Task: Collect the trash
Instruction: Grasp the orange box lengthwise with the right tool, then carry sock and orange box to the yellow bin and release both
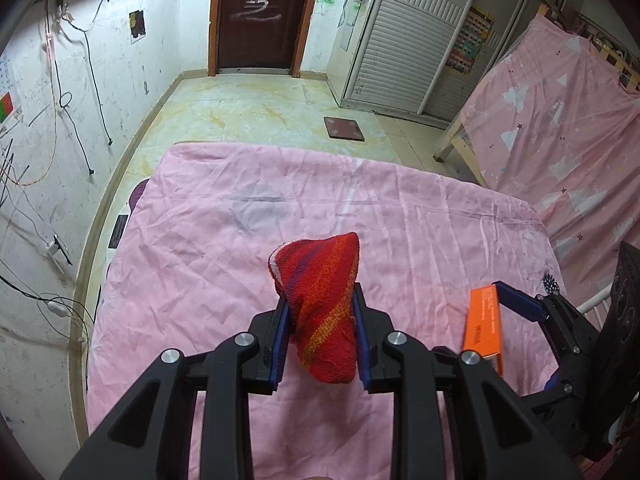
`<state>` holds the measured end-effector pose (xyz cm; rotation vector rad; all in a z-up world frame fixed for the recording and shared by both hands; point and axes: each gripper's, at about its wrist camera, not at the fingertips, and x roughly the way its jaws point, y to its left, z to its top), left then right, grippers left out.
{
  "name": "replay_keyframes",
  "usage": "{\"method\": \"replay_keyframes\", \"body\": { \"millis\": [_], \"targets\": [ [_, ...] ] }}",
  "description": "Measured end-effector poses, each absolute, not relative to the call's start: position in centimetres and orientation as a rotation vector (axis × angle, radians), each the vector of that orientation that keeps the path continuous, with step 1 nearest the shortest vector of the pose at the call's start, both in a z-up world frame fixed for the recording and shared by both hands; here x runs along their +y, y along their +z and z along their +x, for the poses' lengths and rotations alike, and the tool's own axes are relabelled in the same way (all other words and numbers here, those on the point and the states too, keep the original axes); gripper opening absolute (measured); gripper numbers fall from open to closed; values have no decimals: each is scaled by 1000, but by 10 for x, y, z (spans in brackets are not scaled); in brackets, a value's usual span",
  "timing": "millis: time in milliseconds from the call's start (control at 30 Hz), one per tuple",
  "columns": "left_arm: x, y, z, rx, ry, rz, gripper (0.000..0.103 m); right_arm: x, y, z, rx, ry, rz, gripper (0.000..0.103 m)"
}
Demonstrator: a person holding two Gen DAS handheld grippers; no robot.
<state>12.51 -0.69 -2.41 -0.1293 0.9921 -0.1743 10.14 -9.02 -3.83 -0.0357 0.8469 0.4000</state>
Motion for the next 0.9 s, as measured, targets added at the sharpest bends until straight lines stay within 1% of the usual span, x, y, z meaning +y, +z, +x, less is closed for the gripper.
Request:
{"method": "replay_keyframes", "body": {
  "millis": [400, 900],
  "targets": [
    [-51, 0, 105, 951, -216, -52, 20, -144, -13, 70, 756, 316, 32, 90],
    [-145, 10, 83, 935, -310, 80, 20, -261, -2, 14, 653, 129, 172, 90]
  ]
}}
